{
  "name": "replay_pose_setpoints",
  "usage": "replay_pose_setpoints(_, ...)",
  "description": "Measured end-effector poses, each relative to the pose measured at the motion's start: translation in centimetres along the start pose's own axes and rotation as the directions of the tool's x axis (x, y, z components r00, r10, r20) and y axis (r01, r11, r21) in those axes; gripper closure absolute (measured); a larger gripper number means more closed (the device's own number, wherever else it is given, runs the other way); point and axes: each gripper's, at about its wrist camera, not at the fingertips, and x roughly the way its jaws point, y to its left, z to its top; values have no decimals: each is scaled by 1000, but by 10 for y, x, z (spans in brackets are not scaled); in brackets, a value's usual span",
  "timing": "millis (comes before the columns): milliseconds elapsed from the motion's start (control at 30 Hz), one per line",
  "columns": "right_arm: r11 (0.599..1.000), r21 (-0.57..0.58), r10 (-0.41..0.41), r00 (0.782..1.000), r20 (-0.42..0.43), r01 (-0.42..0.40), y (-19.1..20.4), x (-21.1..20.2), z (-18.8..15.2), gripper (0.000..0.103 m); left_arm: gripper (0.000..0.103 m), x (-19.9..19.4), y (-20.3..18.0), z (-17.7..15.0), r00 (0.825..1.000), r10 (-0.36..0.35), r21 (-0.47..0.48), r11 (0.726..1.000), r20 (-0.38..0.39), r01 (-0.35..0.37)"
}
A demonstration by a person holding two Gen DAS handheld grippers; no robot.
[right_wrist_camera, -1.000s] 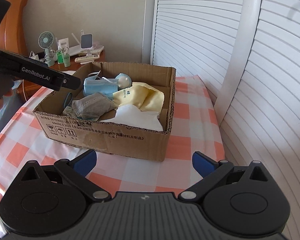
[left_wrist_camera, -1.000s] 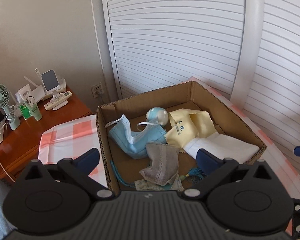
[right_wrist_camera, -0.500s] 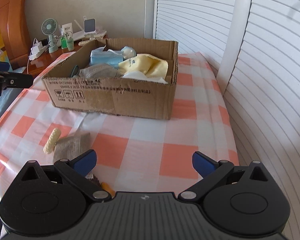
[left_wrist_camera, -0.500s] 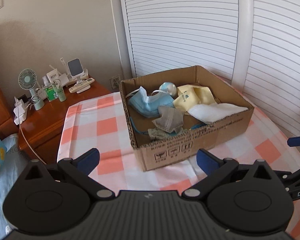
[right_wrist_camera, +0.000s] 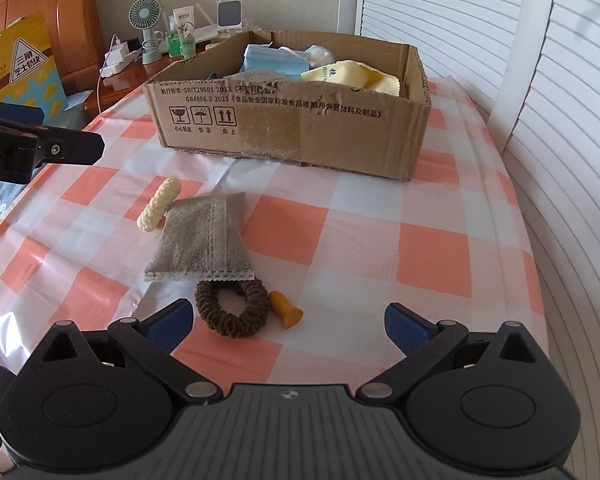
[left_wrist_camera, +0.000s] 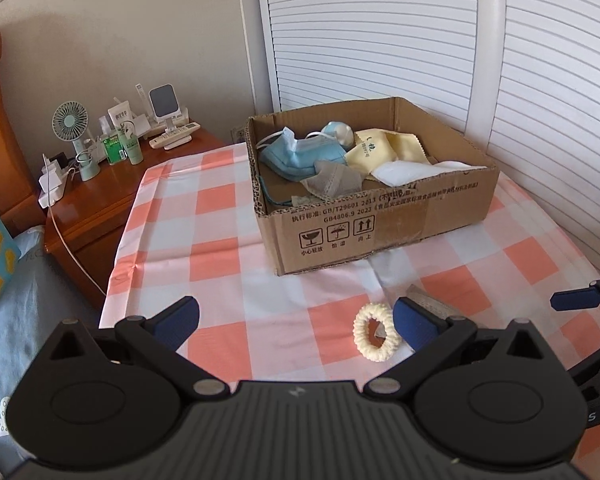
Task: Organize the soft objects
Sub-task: 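Move the right gripper toward the brown hair tie while the left gripper approaches the orange earplug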
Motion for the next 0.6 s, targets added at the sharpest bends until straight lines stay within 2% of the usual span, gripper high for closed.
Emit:
replay_pose_setpoints(233,999,-27,-33,999,1,33,6,12,-3,0,1,4,-3,-6,1000,-20,3,1000,-20,20)
replay_pose_setpoints(600,993,36,-113,993,19,113,-29,15,-7,0,1,12,-14,-13,998,-51,32,998,-48,53)
